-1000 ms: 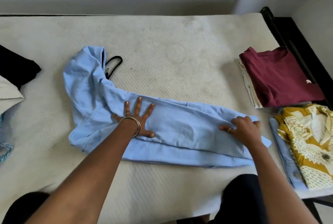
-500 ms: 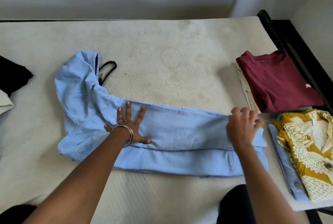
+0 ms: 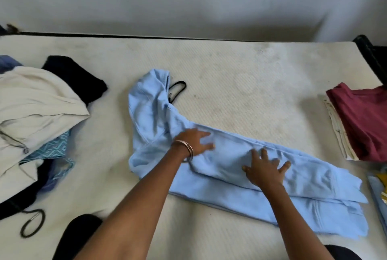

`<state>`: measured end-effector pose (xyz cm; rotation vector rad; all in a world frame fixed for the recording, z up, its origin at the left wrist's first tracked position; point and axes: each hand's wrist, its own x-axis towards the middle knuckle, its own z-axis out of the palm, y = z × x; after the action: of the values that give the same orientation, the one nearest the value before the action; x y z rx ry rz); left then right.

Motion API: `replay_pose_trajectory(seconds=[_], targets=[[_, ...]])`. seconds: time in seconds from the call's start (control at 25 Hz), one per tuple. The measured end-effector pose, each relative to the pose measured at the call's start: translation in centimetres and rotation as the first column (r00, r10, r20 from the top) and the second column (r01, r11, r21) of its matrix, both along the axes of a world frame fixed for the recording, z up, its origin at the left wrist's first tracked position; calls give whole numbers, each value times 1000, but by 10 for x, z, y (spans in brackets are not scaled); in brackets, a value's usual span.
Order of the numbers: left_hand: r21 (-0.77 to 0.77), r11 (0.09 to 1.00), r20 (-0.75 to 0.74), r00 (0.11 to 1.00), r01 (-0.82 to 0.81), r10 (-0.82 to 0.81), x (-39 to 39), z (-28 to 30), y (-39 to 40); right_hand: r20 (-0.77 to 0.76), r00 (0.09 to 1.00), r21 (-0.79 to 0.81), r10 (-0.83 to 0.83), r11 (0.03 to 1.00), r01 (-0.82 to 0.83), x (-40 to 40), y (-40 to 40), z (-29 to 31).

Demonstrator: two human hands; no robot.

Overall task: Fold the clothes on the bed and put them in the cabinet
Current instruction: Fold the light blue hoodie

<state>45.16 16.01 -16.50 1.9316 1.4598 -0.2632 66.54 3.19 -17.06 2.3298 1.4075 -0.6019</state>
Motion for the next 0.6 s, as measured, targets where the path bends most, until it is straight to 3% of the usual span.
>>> replay_pose_trajectory(seconds=[0.04,0.08,0.12,0.16,0.2,0.24,0.28,0.32,0.36,0.44,0.52,0.6], targets=[[145,951,237,943,-274,235,-20,9,9,-21,999,73,-25,997,27,-20,6,7],[273,775,422,795,-570,436,-44,14,16,-106,994,196,-19,980,40,-40,10,11],[341,547,504,640,-764,580,-74,18,23,-206,978,354,42,935,35,-60,15,11],[351,389,480,520,-852,707,-102,19,26,-279,952,479,130,878,21,-80,19,10],[305,363,353,458,-881,816,-128,10,28,-325,923,548,205,836,7,-100,23,7],[191,421,177,453,-887,874,-147,3,27,-363,897,569,252,822,0,-119,27,2],[56,472,82,475,-880,876,-159,-8,25,-405,875,552,265,834,3,-134,28,-6],[-55,482,78,477,-874,875,-163,-18,26,-440,855,513,274,858,-11,-146,28,-14],[-164,463,166,438,-871,884,-162,-24,30,-429,850,496,305,866,-60,-154,26,-27],[-431,364,371,206,-825,906,-157,-26,40,-356,853,479,382,858,-184,-158,23,-39],[-630,333,423,50,-702,905,-157,-18,43,-358,841,463,405,859,-217,-152,21,-43],[-720,332,493,-113,-609,863,-175,-15,41,-397,828,463,397,865,-192,-145,23,-47]])
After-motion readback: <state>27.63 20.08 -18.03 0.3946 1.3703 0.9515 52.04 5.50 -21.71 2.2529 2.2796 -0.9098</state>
